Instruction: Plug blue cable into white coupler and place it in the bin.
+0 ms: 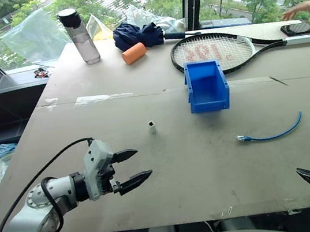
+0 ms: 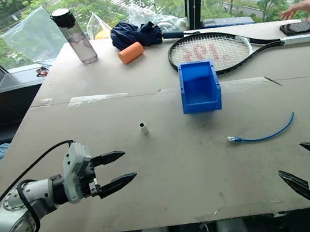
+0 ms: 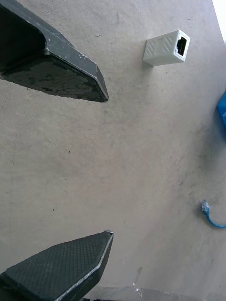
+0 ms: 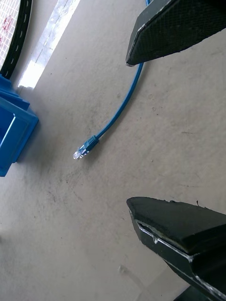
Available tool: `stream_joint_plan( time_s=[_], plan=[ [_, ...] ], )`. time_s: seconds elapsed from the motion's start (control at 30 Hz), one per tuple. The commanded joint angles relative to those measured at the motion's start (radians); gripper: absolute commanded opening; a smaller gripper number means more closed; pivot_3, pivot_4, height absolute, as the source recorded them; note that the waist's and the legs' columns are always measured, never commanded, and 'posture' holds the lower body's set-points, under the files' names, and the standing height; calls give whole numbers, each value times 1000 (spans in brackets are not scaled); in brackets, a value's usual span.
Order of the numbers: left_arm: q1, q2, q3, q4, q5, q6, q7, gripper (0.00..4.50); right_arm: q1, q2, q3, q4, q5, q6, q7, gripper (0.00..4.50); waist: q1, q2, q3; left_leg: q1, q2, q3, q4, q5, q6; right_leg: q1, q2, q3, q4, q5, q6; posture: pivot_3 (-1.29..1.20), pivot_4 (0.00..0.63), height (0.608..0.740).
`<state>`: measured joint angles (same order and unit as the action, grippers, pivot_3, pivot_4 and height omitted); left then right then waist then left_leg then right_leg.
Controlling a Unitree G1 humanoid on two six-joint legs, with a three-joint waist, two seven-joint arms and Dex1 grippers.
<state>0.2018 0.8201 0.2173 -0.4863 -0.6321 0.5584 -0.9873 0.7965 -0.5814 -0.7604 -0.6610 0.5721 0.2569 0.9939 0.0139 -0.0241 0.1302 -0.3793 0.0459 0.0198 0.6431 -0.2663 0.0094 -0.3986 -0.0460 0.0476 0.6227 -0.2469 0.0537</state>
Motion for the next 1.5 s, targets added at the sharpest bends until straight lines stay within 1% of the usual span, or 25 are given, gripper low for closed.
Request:
stream_joint_plan(
  time_s=[0.03,0.07,0.1,0.13,0.17,0.23,0.27,0.33,0.4,0.5,0.57,0.6,0.67,0.73,0.8,0.83,0.87,0.9,1.03,1.13,1.23,1.3,1.37,1.47,1.5],
  plan=[
    [-5,1,-3,-28,-18,-24,-32,4432,-121,-92,62,-46,46,106,-69,4500,0,0,0,0,0,0,0,0,0,0,0,0,0,0,0,0,150,740],
    [-12,-1,-14,-30,-25,-33,-50,4432,-213,-159,122,-54,61,180,-106,4500,-5,-2,-1,0,0,0,0,0,0,0,0,0,0,0,0,0,150,740],
    [-13,4,-29,-43,-20,-53,-76,4432,-334,-234,210,-48,66,271,-137,4500,-21,-5,0,1,0,0,0,0,0,1,0,0,0,0,0,0,150,740],
    [-11,8,-41,-57,-13,-69,-96,4432,-432,-289,284,-35,69,338,-152,4500,-31,-5,3,0,2,4,1,0,0,2,-3,1,0,0,0,0,150,740],
    [-8,13,-50,-69,-5,-81,-108,4432,-504,-325,340,-14,78,389,-152,4500,-32,-5,3,1,1,5,1,0,0,2,-8,-1,0,0,0,0,150,740],
    [-10,16,-65,-83,6,-96,-118,4432,-609,-370,428,32,96,465,-144,4500,-24,-7,3,3,0,3,2,0,0,2,-9,-8,-1,1,-1,0,150,740],
    [-11,18,-70,-88,10,-103,-120,4432,-645,-384,461,51,102,492,-139,4500,-13,-7,2,6,-1,2,2,0,0,0,-7,-8,0,3,-5,0,150,740],
    [1,17,-82,-121,14,-112,-118,4432,-747,-423,602,126,43,524,-108,4500,4,-7,2,4,-5,2,0,0,0,0,-6,-10,0,3,-6,0,150,740],
    [14,14,-93,-160,20,-116,-105,4432,-833,-442,724,201,-21,526,-79,4500,4,-7,2,-2,-7,1,-2,0,1,-2,-4,-11,-2,3,-6,0,150,740],
    [22,6,-103,-232,9,-90,-57,4432,-932,-418,834,331,-98,511,-72,4500,0,-8,2,-2,-7,1,-2,-1,2,-2,-4,-10,-3,4,-6,0,150,740],
    [27,4,-105,-288,-9,-60,-16,4432,-970,-407,883,410,-147,483,-62,4500,-1,-8,2,-2,-7,1,-1,-1,2,-2,-4,-9,-3,4,-6,0,150,740],
    [20,5,-108,-307,-17,-45,3,4500,-982,-402,904,445,-170,461,-50,3970,-1,-7,2,-2,-7,2,0,-1,3,-2,-4,-9,-2,4,-6,0,150,740],
    [1,6,-113,-326,-28,-20,33,4500,-997,-389,927,494,-200,427,-34,3231,-1,-7,2,0,-7,2,3,-1,3,2,-4,-9,-1,4,-5,0,150,740],
    [-30,-4,-117,-326,-44,7,69,4500,-1000,-380,930,512,-216,396,-21,2145,0,-7,2,1,-6,1,5,-1,3,3,-3,-11,1,3,-5,0,150,740],
    [-65,-31,-112,-317,-73,40,127,4500,-993,-370,919,508,-223,376,-16,1206,1,-7,2,1,-6,0,6,-1,3,3,-3,-11,2,2,-2,0,150,740],
    [-79,-41,-110,-307,-79,55,150,4500,-988,-363,914,507,-226,368,-17,780,0,-8,2,1,-6,0,7,-1,3,3,-3,-11,2,2,-2,0,150,740],
    [-85,-43,-110,-297,-78,60,155,4500,-982,-355,911,507,-231,358,-20,253,-1,-8,2,1,-6,0,7,-1,3,3,-2,-11,3,4,-5,0,150,740],
    [-83,-40,-111,-285,-71,57,149,4500,-977,-349,911,508,-237,349,-22,49,-1,-9,1,0,-6,0,7,-1,3,3,-2,-11,3,4,-5,0,150,740],
    [-72,-31,-116,-236,-45,26,115,4500,-969,-325,908,491,-249,338,-29,49,-9,-10,1,1,-5,-1,6,-1,3,3,0,-11,3,4,-5,0,150,740],
    [-91,-26,-121,-206,-40,17,96,4500,-981,-319,908,434,-242,360,-20,49,-9,-9,1,1,-5,-1,6,-1,3,3,1,-11,3,4,-5,0,150,740],
    [-132,-24,-152,-174,-17,13,83,4500,-1037,-308,968,326,-246,416,-9,49,-10,-7,2,1,-5,-1,6,-1,3,2,1,-11,4,4,-5,0,150,740],
    [-168,-29,-195,-147,33,-18,78,4500,-1109,-265,1065,263,-267,486,-16,49,-15,-5,4,1,-5,-1,6,-1,3,2,1,-11,4,4,-5,0,150,740],
    [-204,-29,-236,-120,71,-26,75,4500,-1173,-230,1171,243,-329,511,-22,49,-18,-5,4,1,-5,-1,6,-1,3,2,1,-11,4,4,-5,0,150,740],
    [-261,-25,-294,-75,103,-25,48,4500,-1247,-155,1278,284,-407,529,-66,49,-14,-5,3,0,-5,-2,6,-1,3,2,1,-12,4,4,-5,0,150,740],
    [-299,-26,-332,-47,132,-15,44,4500,-1265,-148,1316,307,-439,512,-61,49,-13,-6,3,-1,-5,-3,6,-1,3,2,1,-12,3,4,-5,0,150,740]
  ],
)
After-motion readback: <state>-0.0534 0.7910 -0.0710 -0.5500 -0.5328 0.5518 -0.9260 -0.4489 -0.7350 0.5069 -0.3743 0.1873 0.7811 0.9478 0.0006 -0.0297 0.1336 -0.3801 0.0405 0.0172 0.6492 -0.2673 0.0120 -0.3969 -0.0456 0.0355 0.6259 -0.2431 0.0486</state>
